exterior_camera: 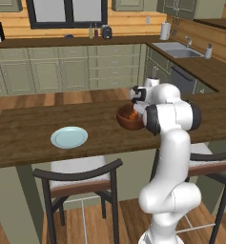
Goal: Pick the chicken drumstick and bell pepper from their plates and place them in the bowl. Then put the bowl in the fridge.
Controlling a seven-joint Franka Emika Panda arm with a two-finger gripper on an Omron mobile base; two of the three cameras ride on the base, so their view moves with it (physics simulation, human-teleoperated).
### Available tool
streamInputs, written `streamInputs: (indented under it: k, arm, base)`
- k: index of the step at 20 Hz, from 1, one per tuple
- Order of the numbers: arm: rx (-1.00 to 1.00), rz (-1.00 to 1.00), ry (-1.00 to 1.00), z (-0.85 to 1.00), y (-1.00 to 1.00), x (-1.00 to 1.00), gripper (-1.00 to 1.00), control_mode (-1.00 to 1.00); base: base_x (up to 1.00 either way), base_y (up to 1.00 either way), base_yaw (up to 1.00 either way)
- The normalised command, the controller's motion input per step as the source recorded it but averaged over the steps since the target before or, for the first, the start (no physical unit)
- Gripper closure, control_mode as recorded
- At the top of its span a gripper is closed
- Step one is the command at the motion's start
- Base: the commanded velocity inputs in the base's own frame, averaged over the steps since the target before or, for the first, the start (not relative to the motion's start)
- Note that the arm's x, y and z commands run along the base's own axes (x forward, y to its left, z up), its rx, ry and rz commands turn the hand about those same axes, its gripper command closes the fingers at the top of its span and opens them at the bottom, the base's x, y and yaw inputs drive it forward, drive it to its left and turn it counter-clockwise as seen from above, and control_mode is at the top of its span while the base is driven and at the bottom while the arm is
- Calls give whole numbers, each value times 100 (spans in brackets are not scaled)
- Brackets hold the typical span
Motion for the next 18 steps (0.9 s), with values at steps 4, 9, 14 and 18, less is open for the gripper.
streamInputs:
  k: [4, 9, 14, 18]
  arm:
    - [0, -1, -20, -46, 0, 12, -100, -100]
    - [0, -5, -13, -28, 0, 23, -100, -100]
    - [0, -5, -4, -15, 0, 23, 100, -100]
    - [0, 0, 0, 0, 0, 0, 100, -100]
  base:
    - [0, 0, 0]
    - [0, 0, 0]
    - [0, 0, 0]
    - [0, 0, 0]
